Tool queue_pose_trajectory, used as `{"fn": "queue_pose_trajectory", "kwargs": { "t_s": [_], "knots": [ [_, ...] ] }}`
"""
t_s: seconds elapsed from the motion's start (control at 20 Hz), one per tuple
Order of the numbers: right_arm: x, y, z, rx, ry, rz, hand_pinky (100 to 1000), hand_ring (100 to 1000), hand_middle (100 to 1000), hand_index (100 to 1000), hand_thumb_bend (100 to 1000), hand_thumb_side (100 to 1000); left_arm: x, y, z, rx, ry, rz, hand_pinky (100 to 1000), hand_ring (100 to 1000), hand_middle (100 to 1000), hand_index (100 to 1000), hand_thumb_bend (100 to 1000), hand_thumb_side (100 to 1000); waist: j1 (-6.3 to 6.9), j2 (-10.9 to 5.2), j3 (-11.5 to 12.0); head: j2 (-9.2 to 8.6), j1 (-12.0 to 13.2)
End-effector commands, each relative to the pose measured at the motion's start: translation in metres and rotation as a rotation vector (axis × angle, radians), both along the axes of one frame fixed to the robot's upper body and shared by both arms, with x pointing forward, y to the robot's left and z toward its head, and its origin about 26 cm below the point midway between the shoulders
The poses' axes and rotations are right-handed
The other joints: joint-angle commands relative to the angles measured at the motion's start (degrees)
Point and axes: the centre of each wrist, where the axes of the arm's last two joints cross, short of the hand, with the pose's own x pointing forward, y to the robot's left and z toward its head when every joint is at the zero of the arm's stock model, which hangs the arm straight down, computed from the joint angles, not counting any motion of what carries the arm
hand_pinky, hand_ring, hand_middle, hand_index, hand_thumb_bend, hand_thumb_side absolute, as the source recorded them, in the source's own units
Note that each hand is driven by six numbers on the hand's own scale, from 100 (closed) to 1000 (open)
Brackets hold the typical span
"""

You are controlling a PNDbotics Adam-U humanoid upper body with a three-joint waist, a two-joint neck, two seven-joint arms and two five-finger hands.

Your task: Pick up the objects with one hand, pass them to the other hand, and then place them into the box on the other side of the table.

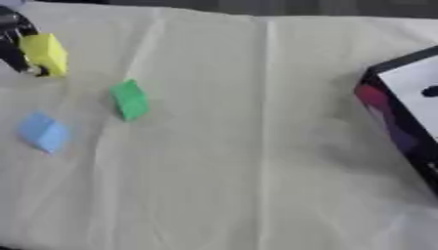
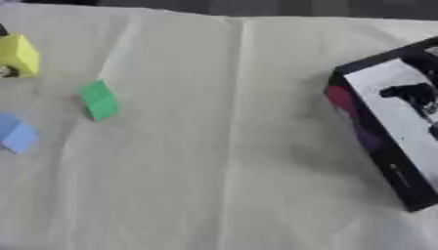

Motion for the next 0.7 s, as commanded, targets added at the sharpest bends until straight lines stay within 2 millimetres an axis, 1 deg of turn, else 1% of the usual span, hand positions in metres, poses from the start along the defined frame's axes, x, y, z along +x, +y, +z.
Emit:
{"fn": "queue_pose_trajectory", "kwargs": {
  "t_s": [0.05, 0.15, 0.2, 0.25, 0.35, 0.4, 0.45, 0.55, 0.7],
  "knots": [
    [-0.005, 0.003, 0.034, -0.023, -0.090, 0.039, 946, 755, 997, 974, 100, 310, -0.013, -0.002, 0.028, 0.030, -0.082, -0.043, 797, 632, 415, 460, 288, 100, -0.22, -2.53, 0.3, 0.54, -1.2],
    [-0.006, 0.012, 0.052, -0.038, -0.142, 0.089, 946, 771, 1000, 977, 100, 246, -0.015, -0.012, 0.029, 0.022, -0.111, -0.085, 794, 626, 410, 457, 272, 100, -0.30, -3.42, 0.6, 0.69, -2.3],
    [-0.006, 0.015, 0.060, -0.053, -0.166, 0.118, 946, 784, 1000, 981, 100, 198, -0.014, -0.020, 0.027, 0.015, -0.126, -0.111, 791, 622, 405, 455, 255, 100, -0.33, -3.95, 0.8, 0.92, -3.0],
    [-0.006, 0.019, 0.068, -0.070, -0.187, 0.149, 948, 798, 1000, 983, 100, 177, -0.014, -0.028, 0.024, 0.006, -0.139, -0.138, 787, 616, 401, 453, 239, 100, -0.38, -4.45, 1.1, 1.18, -3.6],
    [-0.005, 0.026, 0.079, -0.102, -0.224, 0.210, 950, 813, 1000, 987, 100, 162, -0.012, -0.045, 0.017, -0.018, -0.165, -0.194, 784, 610, 396, 453, 219, 100, -0.45, -5.36, 1.7, 1.63, -4.8],
    [-0.004, 0.030, 0.085, -0.123, -0.242, 0.236, 951, 820, 1000, 986, 100, 111, -0.012, -0.051, 0.013, -0.037, -0.178, -0.213, 780, 604, 400, 453, 219, 100, -0.50, -5.58, 1.9, 1.68, -5.2],
    [-0.004, 0.034, 0.091, -0.148, -0.257, 0.260, 951, 822, 1000, 985, 100, 149, -0.012, -0.058, 0.010, -0.059, -0.193, -0.237, 778, 601, 390, 450, 183, 100, -0.51, -5.96, 2.2, 1.86, -5.7],
    [-0.002, 0.044, 0.098, -0.194, -0.269, 0.310, 949, 825, 1000, 983, 100, 151, -0.012, -0.073, 0.000, -0.109, -0.223, -0.290, 770, 589, 386, 448, 147, 100, -0.45, -6.61, 2.8, 2.34, -6.5],
    [0.000, 0.063, 0.106, -0.250, -0.271, 0.387, 947, 823, 1000, 982, 100, 169, -0.014, -0.098, -0.016, -0.194, -0.260, -0.357, 768, 586, 390, 451, 140, 100, -0.35, -7.20, 3.7, 2.79, -7.4]
  ]
}}
